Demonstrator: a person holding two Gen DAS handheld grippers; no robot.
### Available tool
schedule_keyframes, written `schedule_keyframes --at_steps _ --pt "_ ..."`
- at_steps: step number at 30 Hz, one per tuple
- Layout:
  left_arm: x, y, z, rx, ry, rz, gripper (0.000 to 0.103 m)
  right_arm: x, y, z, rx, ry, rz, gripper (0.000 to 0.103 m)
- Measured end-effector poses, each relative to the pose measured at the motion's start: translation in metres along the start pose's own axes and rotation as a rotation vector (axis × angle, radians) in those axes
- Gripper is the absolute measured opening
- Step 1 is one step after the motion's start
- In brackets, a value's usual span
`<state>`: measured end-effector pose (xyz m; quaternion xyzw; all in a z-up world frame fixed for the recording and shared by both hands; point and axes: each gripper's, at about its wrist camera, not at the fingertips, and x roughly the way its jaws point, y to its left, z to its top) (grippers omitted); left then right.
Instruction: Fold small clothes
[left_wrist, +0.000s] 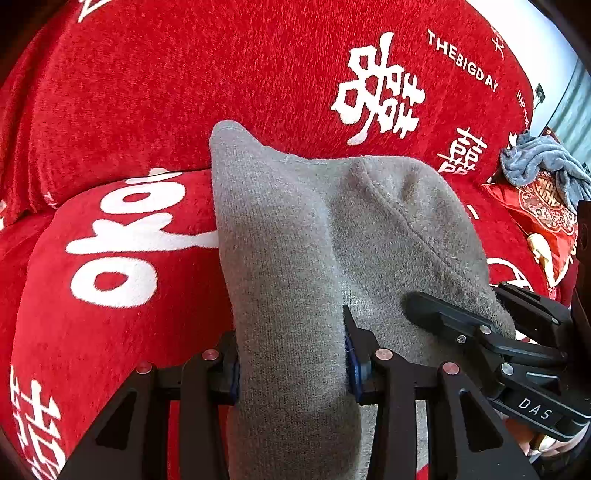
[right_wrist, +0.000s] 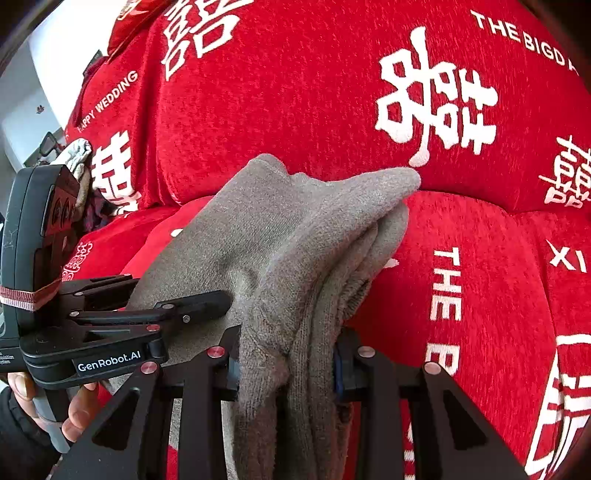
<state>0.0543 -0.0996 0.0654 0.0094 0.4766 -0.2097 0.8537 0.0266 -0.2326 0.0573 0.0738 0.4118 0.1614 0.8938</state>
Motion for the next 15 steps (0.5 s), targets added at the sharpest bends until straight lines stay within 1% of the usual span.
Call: schedule_keyframes --at_steps 9,15 --pt "-0.036 0.006 -0.025 -0.008 -0.041 0.006 0.043 -0.024 0.032 -0.015 -0.037 -0.026 0.002 0.035" --pt "-0.056 0.009 -0.046 -0.008 -0.058 0.015 0.043 -0.037 0.053 -0.032 -0.054 -0.04 0.004 0.035"
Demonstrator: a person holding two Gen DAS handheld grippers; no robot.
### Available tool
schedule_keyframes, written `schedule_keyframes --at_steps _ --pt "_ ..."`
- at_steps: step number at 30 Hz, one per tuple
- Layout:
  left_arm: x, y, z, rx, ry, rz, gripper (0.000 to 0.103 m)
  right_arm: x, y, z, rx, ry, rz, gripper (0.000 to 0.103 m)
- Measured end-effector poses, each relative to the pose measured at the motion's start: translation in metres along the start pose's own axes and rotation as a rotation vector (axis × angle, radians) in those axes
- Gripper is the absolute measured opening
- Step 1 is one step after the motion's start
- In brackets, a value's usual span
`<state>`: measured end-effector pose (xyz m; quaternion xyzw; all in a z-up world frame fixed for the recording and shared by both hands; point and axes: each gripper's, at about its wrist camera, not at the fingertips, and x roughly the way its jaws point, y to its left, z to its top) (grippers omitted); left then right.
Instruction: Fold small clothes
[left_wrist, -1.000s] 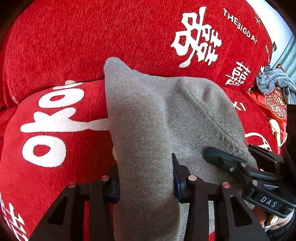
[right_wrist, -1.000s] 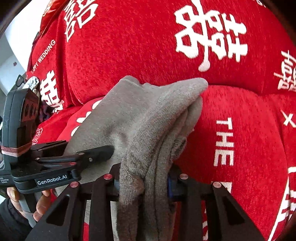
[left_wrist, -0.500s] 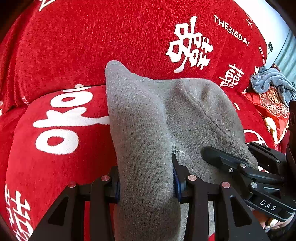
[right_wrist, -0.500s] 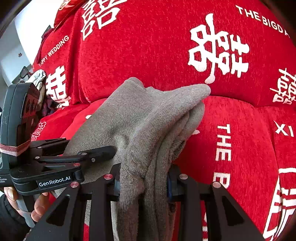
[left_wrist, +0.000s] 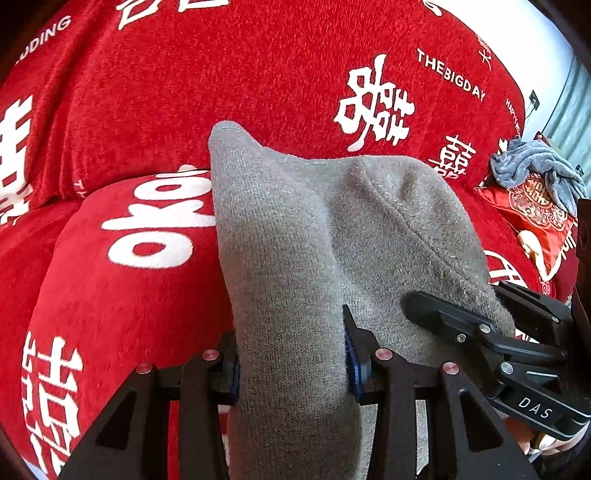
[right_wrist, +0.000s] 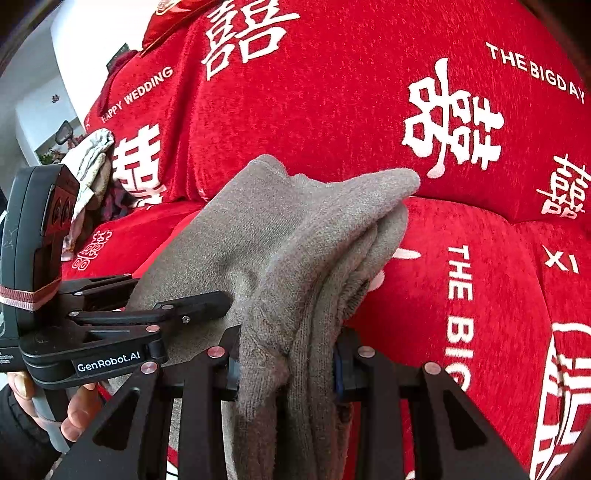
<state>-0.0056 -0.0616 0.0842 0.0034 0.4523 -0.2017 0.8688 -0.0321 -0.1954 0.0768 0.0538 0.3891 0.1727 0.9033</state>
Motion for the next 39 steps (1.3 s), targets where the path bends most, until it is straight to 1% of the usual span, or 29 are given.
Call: schedule_keyframes --at_steps 9,16,30,35,39 --pt "-0.022 0.001 -0.031 0.006 -0.02 0.017 0.043 -0.017 0.024 -0.024 -0.015 -0.013 0.003 0.035" --pt "-0.027 0.001 -0.05 0.01 -0.021 0.02 0.043 -0.023 0.033 -0.039 -0.023 -0.014 -0.002 0.035" --pt "-0.024 0.006 -0.085 0.006 -0.013 0.027 0.043 -0.023 0.046 -0.066 -0.046 -0.002 -0.017 0.035" --pt "-0.016 0.01 -0.096 0.007 0.008 0.034 0.043 -0.015 0.043 -0.077 -0.037 0.02 -0.008 0.035" --pt "-0.014 0.014 -0.103 0.0 -0.002 0.029 0.045 -0.01 0.038 -0.085 -0.023 0.03 -0.003 0.035"
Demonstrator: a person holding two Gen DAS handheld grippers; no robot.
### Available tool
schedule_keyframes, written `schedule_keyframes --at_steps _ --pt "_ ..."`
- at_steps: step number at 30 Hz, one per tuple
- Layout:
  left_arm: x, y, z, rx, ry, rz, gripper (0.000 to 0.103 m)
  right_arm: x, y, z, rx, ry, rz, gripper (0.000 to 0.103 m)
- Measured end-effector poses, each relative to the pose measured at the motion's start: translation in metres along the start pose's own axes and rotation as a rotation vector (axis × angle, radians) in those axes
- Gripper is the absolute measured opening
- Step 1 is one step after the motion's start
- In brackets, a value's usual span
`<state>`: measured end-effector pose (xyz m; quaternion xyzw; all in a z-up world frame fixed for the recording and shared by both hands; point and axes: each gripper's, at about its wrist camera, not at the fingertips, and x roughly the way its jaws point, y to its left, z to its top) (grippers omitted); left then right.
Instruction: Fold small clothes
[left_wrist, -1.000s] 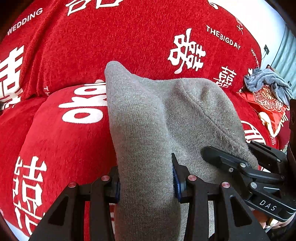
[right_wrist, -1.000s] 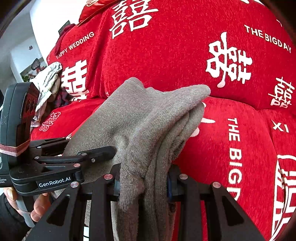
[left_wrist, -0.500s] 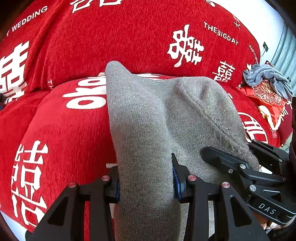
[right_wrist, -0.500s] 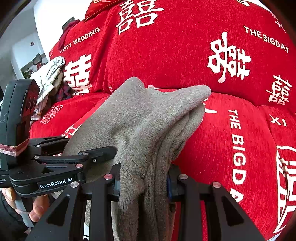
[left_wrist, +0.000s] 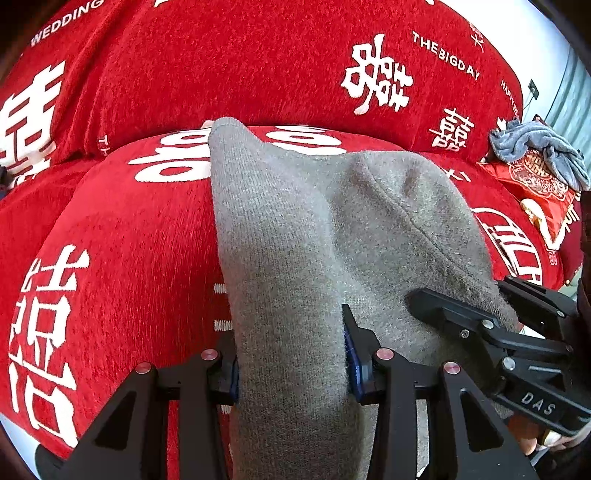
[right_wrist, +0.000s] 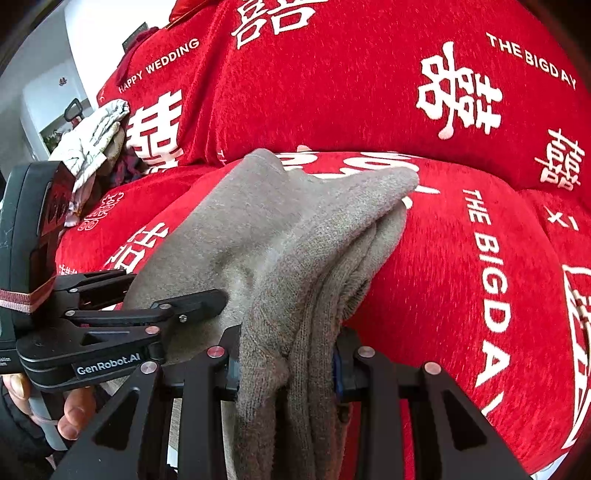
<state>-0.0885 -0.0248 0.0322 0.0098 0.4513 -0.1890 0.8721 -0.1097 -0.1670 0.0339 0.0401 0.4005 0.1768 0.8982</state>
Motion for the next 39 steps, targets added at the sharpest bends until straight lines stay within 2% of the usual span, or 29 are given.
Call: schedule_keyframes --at_steps 2,5,6,7,8,10,13,16,21,26,30,34,39 --pt "0.001 0.001 -0.001 -0.001 0.002 0.0 0.049 0.001 -0.004 -0.002 0.01 0.003 0.009 0.035" --pt "0.003 0.003 -0.003 -0.001 0.002 0.018 0.061 0.004 -0.011 -0.004 0.029 0.019 0.015 0.038" --pt "0.003 0.004 -0.005 -0.004 0.003 0.023 0.071 0.006 -0.015 -0.005 0.04 0.028 0.022 0.039" --pt "0.004 0.006 -0.005 -0.006 0.006 0.036 0.085 0.008 -0.019 -0.006 0.049 0.036 0.026 0.043" --pt "0.004 0.007 -0.006 -0.009 0.003 0.063 0.089 0.009 -0.022 -0.007 0.057 0.044 0.026 0.049" --pt "0.001 0.01 -0.01 -0.008 -0.014 0.083 0.09 0.01 -0.03 -0.009 0.08 0.06 0.023 0.054" --pt "-0.005 0.015 -0.013 -0.015 -0.028 0.08 0.09 -0.007 -0.034 -0.012 0.076 0.027 -0.003 0.054" --pt "-0.015 0.017 -0.019 -0.015 -0.071 0.108 0.09 -0.03 -0.02 -0.015 -0.024 -0.023 -0.044 0.054" --pt "-0.026 0.015 -0.029 0.004 -0.091 0.135 0.09 -0.059 0.018 -0.03 -0.182 -0.071 0.013 0.055" --pt "-0.032 0.017 -0.039 -0.039 -0.138 0.161 0.09 -0.049 0.032 -0.051 -0.216 -0.031 0.07 0.057" --pt "-0.027 0.016 -0.04 -0.018 -0.062 0.146 0.09 -0.03 0.021 -0.06 -0.168 0.025 0.061 0.056" --pt "-0.028 0.004 -0.036 0.043 -0.06 0.192 0.09 -0.037 0.012 -0.053 -0.138 0.008 0.099 0.057" --pt "-0.022 -0.002 -0.031 0.069 -0.054 0.217 0.09 -0.039 0.0 -0.014 -0.135 -0.043 0.124 0.057"
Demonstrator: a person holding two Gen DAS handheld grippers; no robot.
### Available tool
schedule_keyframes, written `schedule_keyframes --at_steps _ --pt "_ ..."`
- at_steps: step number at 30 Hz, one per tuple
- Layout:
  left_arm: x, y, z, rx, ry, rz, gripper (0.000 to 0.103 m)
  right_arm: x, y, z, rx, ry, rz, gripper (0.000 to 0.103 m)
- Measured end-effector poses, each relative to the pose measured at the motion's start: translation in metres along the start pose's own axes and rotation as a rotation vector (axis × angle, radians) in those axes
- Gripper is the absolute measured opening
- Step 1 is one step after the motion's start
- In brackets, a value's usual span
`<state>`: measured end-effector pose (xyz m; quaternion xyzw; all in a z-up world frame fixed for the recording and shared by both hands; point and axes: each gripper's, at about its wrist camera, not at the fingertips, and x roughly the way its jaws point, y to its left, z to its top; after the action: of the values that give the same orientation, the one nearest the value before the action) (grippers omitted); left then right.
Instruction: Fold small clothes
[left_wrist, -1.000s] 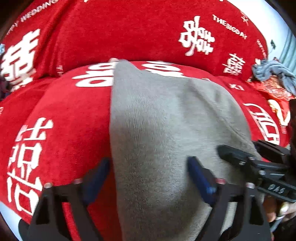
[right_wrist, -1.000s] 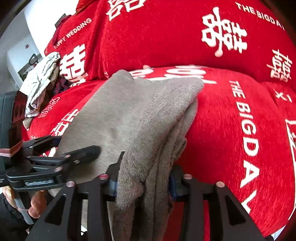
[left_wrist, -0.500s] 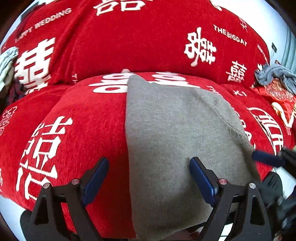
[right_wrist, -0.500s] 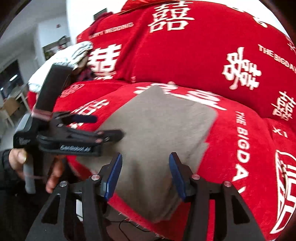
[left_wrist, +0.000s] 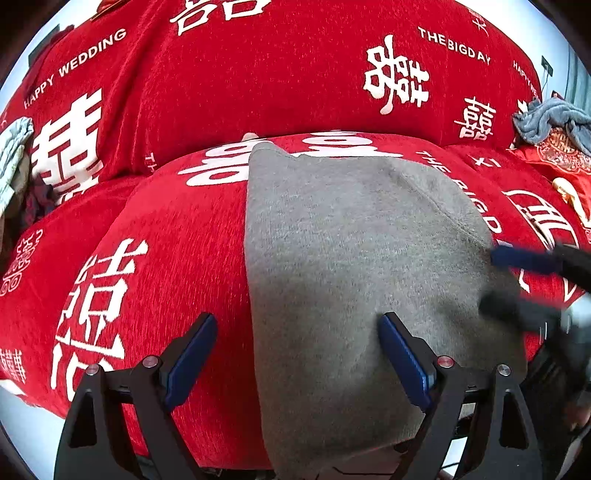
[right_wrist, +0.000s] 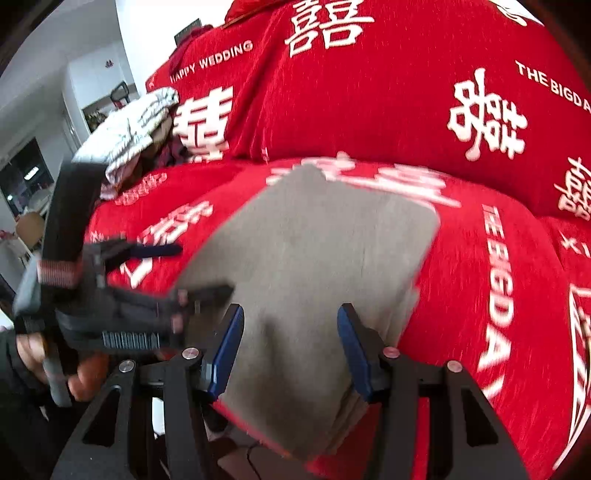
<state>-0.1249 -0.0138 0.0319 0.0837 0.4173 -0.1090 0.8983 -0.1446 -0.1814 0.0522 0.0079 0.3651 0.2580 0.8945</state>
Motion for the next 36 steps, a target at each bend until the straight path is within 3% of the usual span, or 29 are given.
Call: schedule_keyframes --at_steps 4,5,7,8,12,17,25,28,36 --pt "0.004 0.0 0.002 0.003 0.013 -0.003 0.09 0.032 -0.023 0.035 0.043 0.037 0.088 0.057" --pt "0.005 0.001 0.003 0.004 0.018 -0.007 0.09 0.043 -0.029 0.042 0.047 0.052 0.082 0.057" --pt "0.007 0.004 0.003 0.002 0.027 0.016 0.103 0.072 -0.045 0.052 0.07 0.114 0.026 0.056" --pt "0.009 0.006 0.002 0.0 0.031 0.028 0.103 0.082 -0.057 0.054 0.099 0.129 0.006 0.055" --pt "0.011 0.012 0.004 -0.029 0.054 -0.014 0.103 0.087 -0.087 0.057 0.201 0.102 0.055 0.052" --pt "0.006 0.001 0.016 -0.013 0.032 0.021 0.103 0.069 -0.071 0.051 0.149 0.098 -0.17 0.054" --pt "-0.005 -0.005 0.023 -0.037 -0.005 0.032 0.103 0.021 -0.03 0.029 0.106 0.075 -0.235 0.057" --pt "-0.01 -0.006 0.022 -0.034 -0.009 0.047 0.103 0.009 -0.013 0.018 0.095 0.077 -0.268 0.063" --pt "-0.017 -0.002 0.017 -0.061 0.002 0.072 0.103 0.012 0.025 -0.007 0.058 0.149 -0.333 0.064"
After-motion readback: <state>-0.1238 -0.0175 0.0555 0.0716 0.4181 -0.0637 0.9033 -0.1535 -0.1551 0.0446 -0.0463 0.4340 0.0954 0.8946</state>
